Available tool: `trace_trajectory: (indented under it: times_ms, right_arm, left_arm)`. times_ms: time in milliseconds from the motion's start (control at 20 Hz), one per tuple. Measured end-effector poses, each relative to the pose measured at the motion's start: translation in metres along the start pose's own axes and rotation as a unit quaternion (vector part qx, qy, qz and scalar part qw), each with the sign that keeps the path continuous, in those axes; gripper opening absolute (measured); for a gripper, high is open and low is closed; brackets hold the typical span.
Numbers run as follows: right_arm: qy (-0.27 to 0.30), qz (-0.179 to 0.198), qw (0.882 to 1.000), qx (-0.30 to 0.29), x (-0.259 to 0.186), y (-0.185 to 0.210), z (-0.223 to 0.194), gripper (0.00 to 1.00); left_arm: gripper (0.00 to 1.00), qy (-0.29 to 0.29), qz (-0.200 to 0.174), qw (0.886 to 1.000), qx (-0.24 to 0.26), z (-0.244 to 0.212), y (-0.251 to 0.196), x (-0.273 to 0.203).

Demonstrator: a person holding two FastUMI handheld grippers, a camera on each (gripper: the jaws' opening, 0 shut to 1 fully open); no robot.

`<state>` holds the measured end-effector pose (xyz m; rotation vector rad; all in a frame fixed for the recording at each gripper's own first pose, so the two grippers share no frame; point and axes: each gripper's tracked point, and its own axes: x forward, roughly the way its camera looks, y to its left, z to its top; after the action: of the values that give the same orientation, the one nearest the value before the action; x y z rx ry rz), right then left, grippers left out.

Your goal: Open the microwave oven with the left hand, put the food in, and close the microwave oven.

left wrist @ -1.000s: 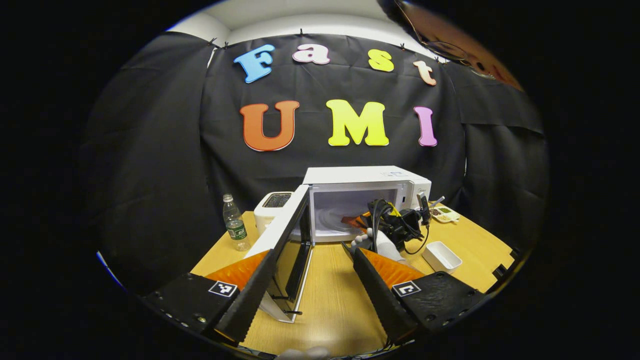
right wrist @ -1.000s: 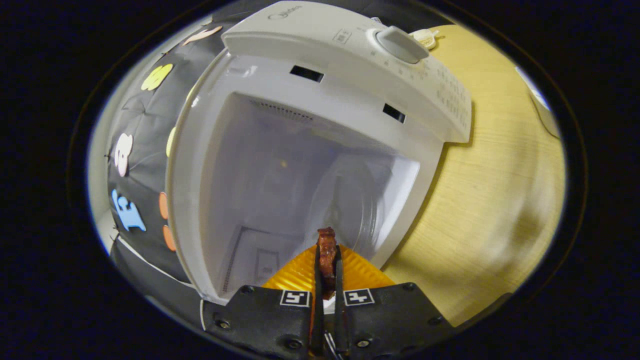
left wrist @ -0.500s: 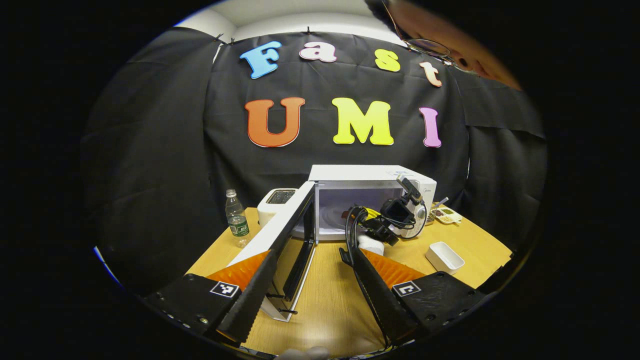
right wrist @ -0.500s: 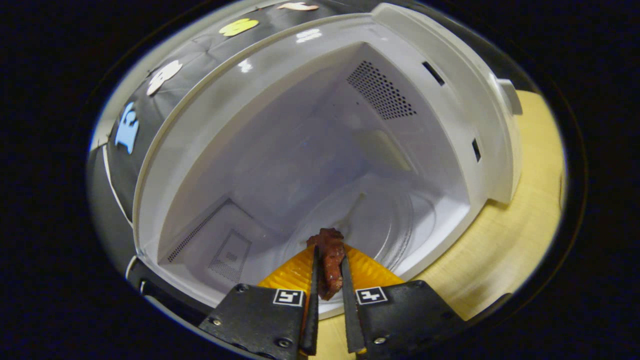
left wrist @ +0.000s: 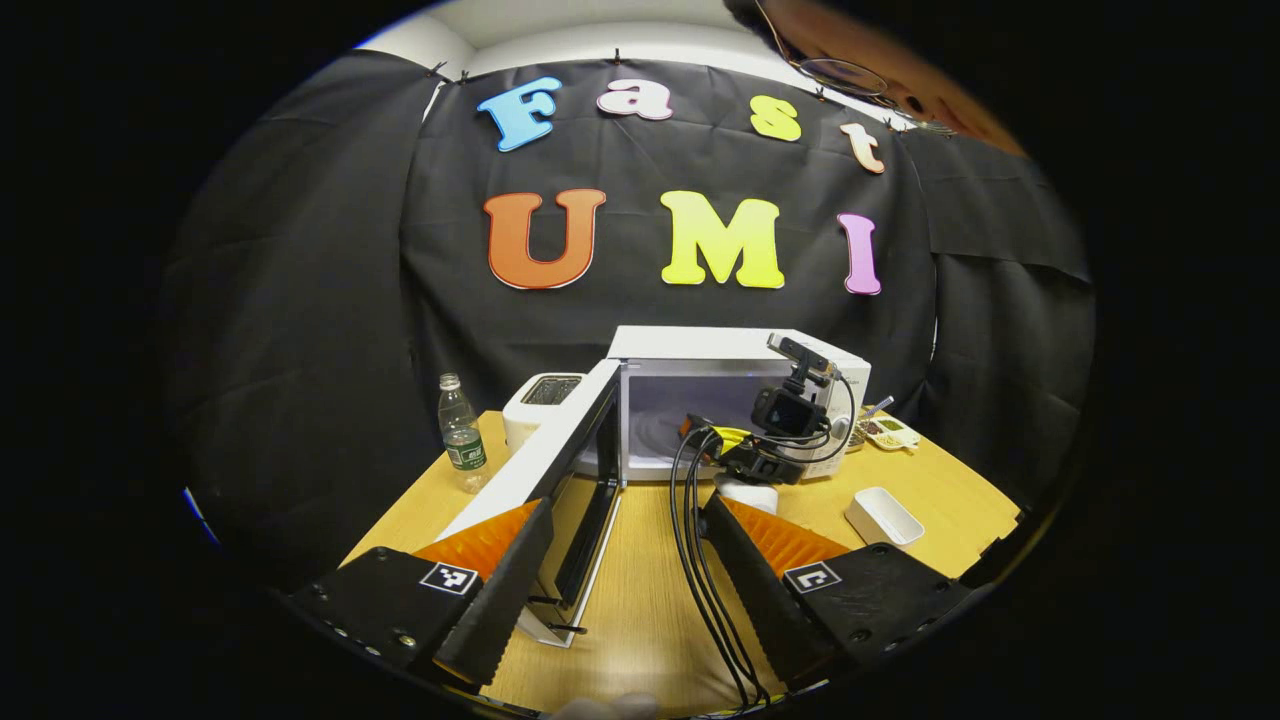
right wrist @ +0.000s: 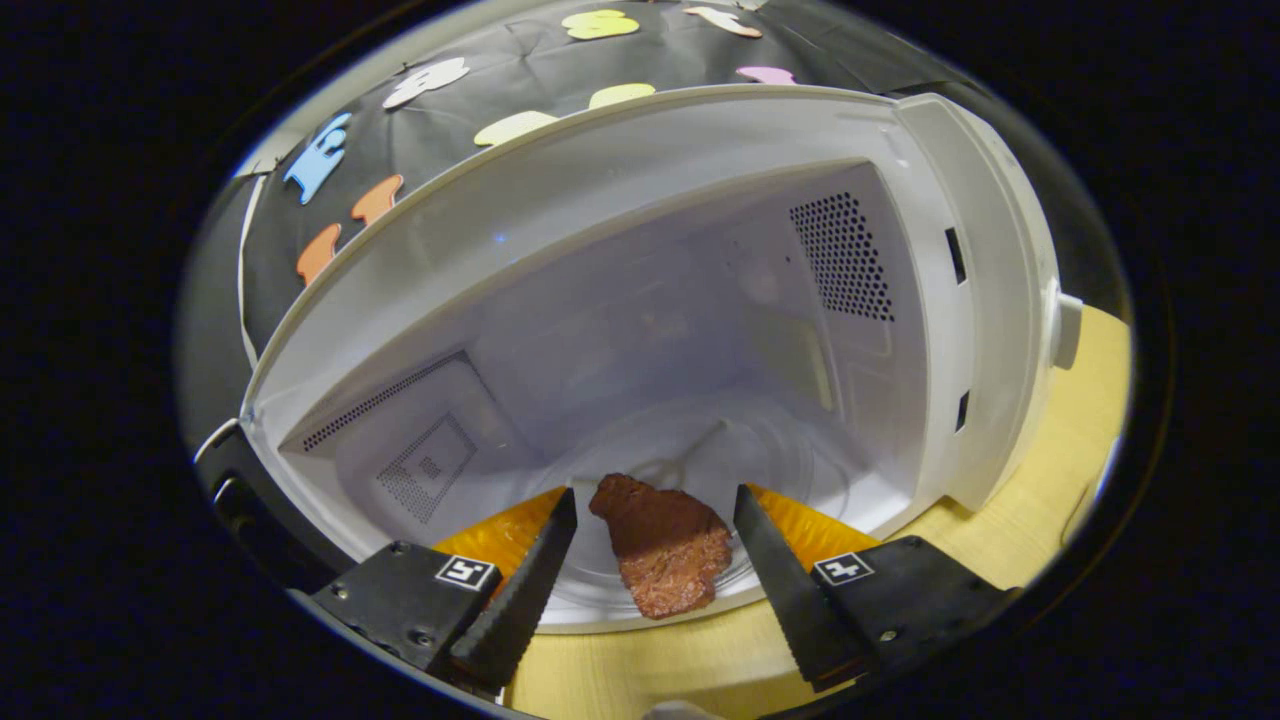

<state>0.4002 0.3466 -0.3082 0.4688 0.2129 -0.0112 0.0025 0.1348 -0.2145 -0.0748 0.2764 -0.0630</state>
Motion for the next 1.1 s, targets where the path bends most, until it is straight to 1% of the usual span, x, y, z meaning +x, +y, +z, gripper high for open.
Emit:
trace_trajectory:
  times_ms: [150, 250, 300, 400, 450, 500, 550, 650, 700, 750, 850, 1000, 1100]
  right_arm:
    - [-0.002, 0.002, 1.0, -0.014, -0.017, -0.005, 0.008, 0.91]
    - [0.019, 0.005, 1.0, -0.014, -0.037, -0.006, 0.009, 0.91]
    - [0.031, 0.011, 0.999, -0.013, -0.049, -0.004, 0.011, 1.0]
    - [0.046, 0.025, 0.998, -0.028, -0.078, -0.003, 0.027, 1.0]
    - [0.041, 0.024, 0.998, -0.046, -0.095, -0.008, 0.043, 0.91]
    - [0.038, 0.021, 0.997, -0.059, -0.112, -0.015, 0.058, 1.0]
    - [0.034, 0.025, 0.997, -0.062, -0.13, -0.02, 0.072, 0.91]
    - [0.047, 0.038, 0.994, -0.088, -0.17, -0.027, 0.089, 0.91]
    - [0.051, 0.044, 0.992, -0.108, -0.19, -0.033, 0.099, 1.0]
    - [0.049, 0.053, 0.99, -0.118, -0.211, -0.036, 0.11, 0.91]
    - [0.059, 0.076, 0.986, -0.138, -0.256, -0.038, 0.122, 0.92]
    - [0.04, 0.067, 0.982, -0.17, -0.317, -0.06, 0.147, 0.91]
    - [0.043, 0.057, 0.977, -0.202, -0.35, -0.078, 0.149, 0.91]
  left_arm:
    - [0.95, -0.004, -0.002, 1.0, 0.005, 0.004, -0.005, 0.0]
    - [0.95, -0.012, -0.002, 1.0, 0.012, 0.012, -0.009, 0.0]
    - [0.95, -0.015, 0.0, 1.0, 0.013, 0.015, -0.009, -0.001]
    - [0.95, -0.023, -0.003, 1.0, 0.009, 0.025, -0.013, -0.007]
    - [0.95, -0.026, -0.005, 1.0, 0.008, 0.03, -0.013, -0.01]
    - [0.95, -0.03, -0.005, 0.999, 0.01, 0.034, -0.013, -0.012]
    - [0.95, -0.033, -0.004, 0.999, 0.012, 0.038, -0.012, -0.015]
    - [0.95, -0.039, -0.006, 0.999, 0.015, 0.044, -0.01, -0.022]
    - [0.95, -0.039, -0.004, 0.999, 0.017, 0.045, -0.007, -0.025]
    - [0.95, -0.037, 0.001, 0.999, 0.017, 0.045, -0.003, -0.028]
    - [0.95, -0.039, 0.008, 0.999, 0.016, 0.047, 0.007, -0.034]
    - [0.95, -0.042, 0.031, 0.999, 0.013, 0.046, 0.027, -0.038]
    - [0.95, -0.047, 0.054, 0.997, 0.015, 0.047, 0.047, -0.041]
